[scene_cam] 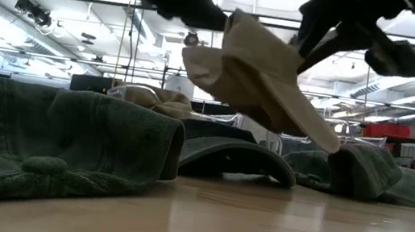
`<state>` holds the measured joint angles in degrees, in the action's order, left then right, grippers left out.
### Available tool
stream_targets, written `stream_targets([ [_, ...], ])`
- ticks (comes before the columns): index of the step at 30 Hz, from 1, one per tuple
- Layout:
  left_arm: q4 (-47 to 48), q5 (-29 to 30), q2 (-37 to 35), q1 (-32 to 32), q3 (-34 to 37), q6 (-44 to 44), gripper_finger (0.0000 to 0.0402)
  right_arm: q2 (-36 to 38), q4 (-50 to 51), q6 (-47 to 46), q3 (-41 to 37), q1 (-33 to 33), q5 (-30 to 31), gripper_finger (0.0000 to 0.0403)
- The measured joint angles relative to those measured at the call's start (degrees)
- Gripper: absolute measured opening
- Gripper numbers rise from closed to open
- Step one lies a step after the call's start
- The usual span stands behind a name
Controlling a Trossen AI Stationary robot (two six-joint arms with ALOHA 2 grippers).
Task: Pick & Place hat
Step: Put the brown cap into the left transparent bin
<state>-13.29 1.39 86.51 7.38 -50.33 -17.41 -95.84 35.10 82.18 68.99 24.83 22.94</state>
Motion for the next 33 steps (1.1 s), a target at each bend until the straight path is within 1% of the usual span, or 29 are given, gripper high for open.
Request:
stream_targets([
  [6,-3.44,-0.07,3.92,-0.2,0.02,0.43,0.0199,-1.79,-2.96,5.95,0.0,-0.82,-0.45,0.0002],
  [11,-3.49,-0.57,6.9,-0.16,0.0,2.2,0.0199,-2.11,-8.21,10.93,0.0,-0.82,0.72,0.0002],
  [15,-3.01,-0.74,8.33,-0.15,0.07,3.28,0.0199,-2.11,-11.29,11.53,0.0,-0.82,1.05,0.0002],
  [19,-2.71,-0.79,8.38,-0.25,0.07,2.05,0.019,-2.11,-11.26,11.26,0.0,-0.75,1.13,0.0002],
  [22,-2.4,-0.72,8.38,-0.25,0.07,0.37,0.0153,-2.11,-11.31,9.18,0.0,-0.75,1.1,0.0002],
  [24,-1.7,-0.75,8.38,-0.25,0.05,0.25,0.0111,-2.11,-11.15,7.19,0.0,-0.75,1.1,0.0002],
  [27,-0.67,-0.72,8.38,-0.54,0.02,0.38,0.0035,-2.11,-11.02,2.78,0.0,-0.75,1.08,0.0003],
  [28,-0.72,-0.64,8.38,-0.69,0.02,1.06,0.0018,-2.11,-11.02,0.66,0.0,-0.75,1.1,0.0005],
  [30,-0.76,0.38,8.38,-0.84,0.02,3.36,0.0013,-2.11,-11.04,-5.32,0.0,-0.75,1.44,0.0012],
  [33,-0.37,2.66,8.38,-0.77,0.02,4.02,0.0014,-2.09,-11.01,-17.49,0.0,-0.85,1.71,0.0027],
])
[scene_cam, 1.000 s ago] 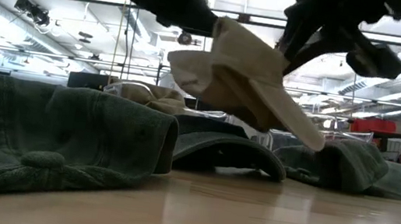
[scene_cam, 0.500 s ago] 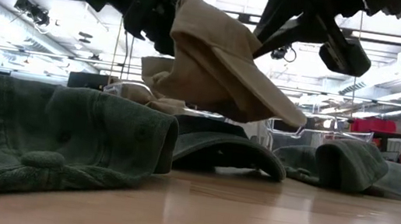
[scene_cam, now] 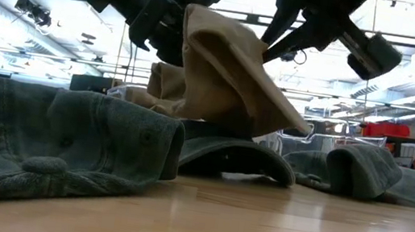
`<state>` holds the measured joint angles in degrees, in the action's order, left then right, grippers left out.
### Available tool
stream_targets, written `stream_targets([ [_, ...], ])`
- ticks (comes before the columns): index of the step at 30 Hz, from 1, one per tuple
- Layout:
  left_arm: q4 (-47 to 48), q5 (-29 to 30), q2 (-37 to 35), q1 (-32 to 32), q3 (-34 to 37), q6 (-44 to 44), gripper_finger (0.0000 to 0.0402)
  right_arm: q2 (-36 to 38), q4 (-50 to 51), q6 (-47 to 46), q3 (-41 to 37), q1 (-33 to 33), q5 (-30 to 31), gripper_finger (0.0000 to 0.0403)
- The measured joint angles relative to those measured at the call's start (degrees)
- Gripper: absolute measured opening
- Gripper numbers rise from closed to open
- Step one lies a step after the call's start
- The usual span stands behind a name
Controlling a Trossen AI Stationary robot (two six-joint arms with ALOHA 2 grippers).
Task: Pick & Place hat
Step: Put the brown cap into the left transparent bin
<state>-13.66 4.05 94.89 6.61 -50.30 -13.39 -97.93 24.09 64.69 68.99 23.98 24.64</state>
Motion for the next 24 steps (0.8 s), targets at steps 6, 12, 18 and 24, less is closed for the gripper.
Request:
stream_targets([
  [6,-1.73,1.99,-0.08,0.0,0.0,2.35,0.0006,0.07,1.8,-18.32,0.0,0.17,-0.2,0.0068],
  [12,-1.03,13.82,-4.25,0.92,0.02,1.58,0.0008,0.35,8.23,-31.79,0.0,2.74,10.5,0.0117],
  [18,4.18,26.05,-12.98,0.38,0.04,-2.16,0.0007,0.35,20.44,-49.74,0.02,5.7,21.88,0.0146],
  [24,9.29,29.64,-21.02,-5.59,0.04,-9.85,0.0006,0.35,28.38,-68.05,0.0,6.22,22.01,0.0151],
])
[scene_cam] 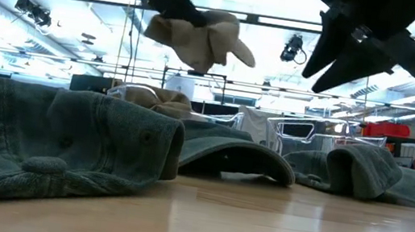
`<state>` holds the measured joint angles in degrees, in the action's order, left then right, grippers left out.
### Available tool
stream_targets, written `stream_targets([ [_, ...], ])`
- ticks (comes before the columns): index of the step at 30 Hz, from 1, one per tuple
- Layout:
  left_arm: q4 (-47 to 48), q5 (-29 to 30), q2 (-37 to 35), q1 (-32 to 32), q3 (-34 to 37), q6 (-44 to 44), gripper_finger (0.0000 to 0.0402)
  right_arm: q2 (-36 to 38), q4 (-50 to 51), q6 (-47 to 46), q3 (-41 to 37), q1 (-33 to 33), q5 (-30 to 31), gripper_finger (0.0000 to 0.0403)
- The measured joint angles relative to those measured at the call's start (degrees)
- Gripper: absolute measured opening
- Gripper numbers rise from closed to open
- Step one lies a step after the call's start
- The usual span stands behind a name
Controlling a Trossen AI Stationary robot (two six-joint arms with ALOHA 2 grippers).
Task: Pick & Place hat
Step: Put the brown cap into the left transparent bin
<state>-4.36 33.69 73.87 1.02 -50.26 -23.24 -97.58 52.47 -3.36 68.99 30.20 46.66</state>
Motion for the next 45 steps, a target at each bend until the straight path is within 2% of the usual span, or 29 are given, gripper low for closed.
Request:
stream_targets([
  [2,1.41,-3.77,-1.66,-3.92,-0.1,-1.03,0.0006,-0.02,0.46,-4.01,0.0,0.05,-0.41,0.0151],
  [5,5.9,-15.35,-2.07,-11.16,-0.09,-1.88,0.0006,0.0,0.17,-5.84,0.0,0.04,-0.62,0.0151],
  [7,8.33,-20.21,-1.3,-15.47,-0.04,-2.0,0.0005,0.0,-0.17,-5.31,0.0,0.0,-0.62,0.0151],
  [9,10.18,-22.81,0.09,-18.85,-0.04,-2.82,0.0005,-0.02,-1.09,-4.56,0.0,-0.02,-0.64,0.0151],
  [12,12.48,-23.75,2.93,-22.18,-0.04,-4.17,0.0005,-0.02,-4.16,-4.32,0.0,-0.34,-0.75,0.0151],
  [17,11.94,-26.89,8.67,-23.72,-0.04,-4.69,0.0006,-0.02,-10.23,-3.16,0.0,-1.77,-4.2,0.0151],
  [23,9.2,-27.19,14.32,-23.69,-0.35,-5.65,0.0023,-0.02,-9.55,-5.68,0.0,-3.94,-12.37,0.0151],
  [27,8.47,-27.18,15.28,-23.69,-0.32,-3.27,0.0043,-0.02,-8.59,-5.98,0.0,-4.2,-13.29,0.0151],
  [31,9.13,-23.86,14.57,-23.54,-0.19,-2.78,0.0084,-0.04,-8.33,-4.58,0.0,-4.26,-14.65,0.0151],
  [38,11.14,-21.95,6.94,-19.72,0.17,-2.91,0.017,-0.04,-8.1,-6.93,0.0,-4.3,-14.99,0.0154],
  [45,13.67,-19.27,-1.82,-14.21,0.11,-0.29,0.0221,-0.04,-9.59,-6.72,0.0,-4.45,-15.65,0.0199],
])
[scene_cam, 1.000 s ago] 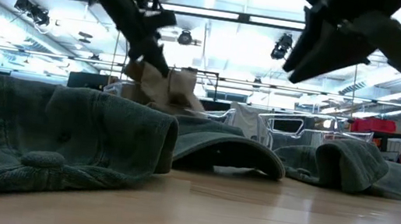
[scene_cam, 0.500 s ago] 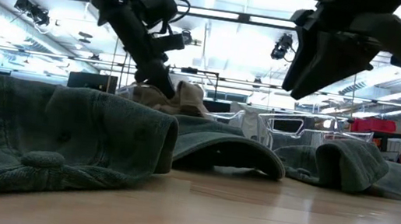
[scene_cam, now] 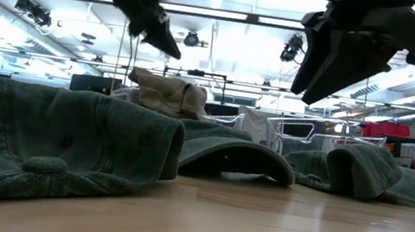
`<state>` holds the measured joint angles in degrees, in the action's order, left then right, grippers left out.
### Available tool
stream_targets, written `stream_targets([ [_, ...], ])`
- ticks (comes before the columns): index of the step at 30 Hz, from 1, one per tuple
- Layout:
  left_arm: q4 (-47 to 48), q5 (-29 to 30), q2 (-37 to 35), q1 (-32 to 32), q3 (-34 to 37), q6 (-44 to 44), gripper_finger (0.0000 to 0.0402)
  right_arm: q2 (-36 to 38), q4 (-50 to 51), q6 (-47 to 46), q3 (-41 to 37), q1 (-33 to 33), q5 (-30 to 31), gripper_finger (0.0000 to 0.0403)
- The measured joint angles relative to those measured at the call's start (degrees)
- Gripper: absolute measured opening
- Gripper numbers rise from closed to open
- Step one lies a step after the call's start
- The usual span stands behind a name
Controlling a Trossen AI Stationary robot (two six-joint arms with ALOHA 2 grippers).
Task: Pick & Place hat
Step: Put the brown cap into the left transparent bin
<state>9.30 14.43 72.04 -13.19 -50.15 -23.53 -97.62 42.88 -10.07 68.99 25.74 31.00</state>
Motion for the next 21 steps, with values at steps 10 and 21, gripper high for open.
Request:
stream_targets([
  [10,-6.28,-8.05,6.18,7.21,-0.09,7.94,0.0152,0.0,-1.16,0.39,0.0,-1.75,0.0,0.0226],
  [21,-8.52,4.55,15.48,7.77,-0.09,7.93,0.0009,0.0,-0.84,0.51,0.0,-1.93,-0.02,0.0208],
])
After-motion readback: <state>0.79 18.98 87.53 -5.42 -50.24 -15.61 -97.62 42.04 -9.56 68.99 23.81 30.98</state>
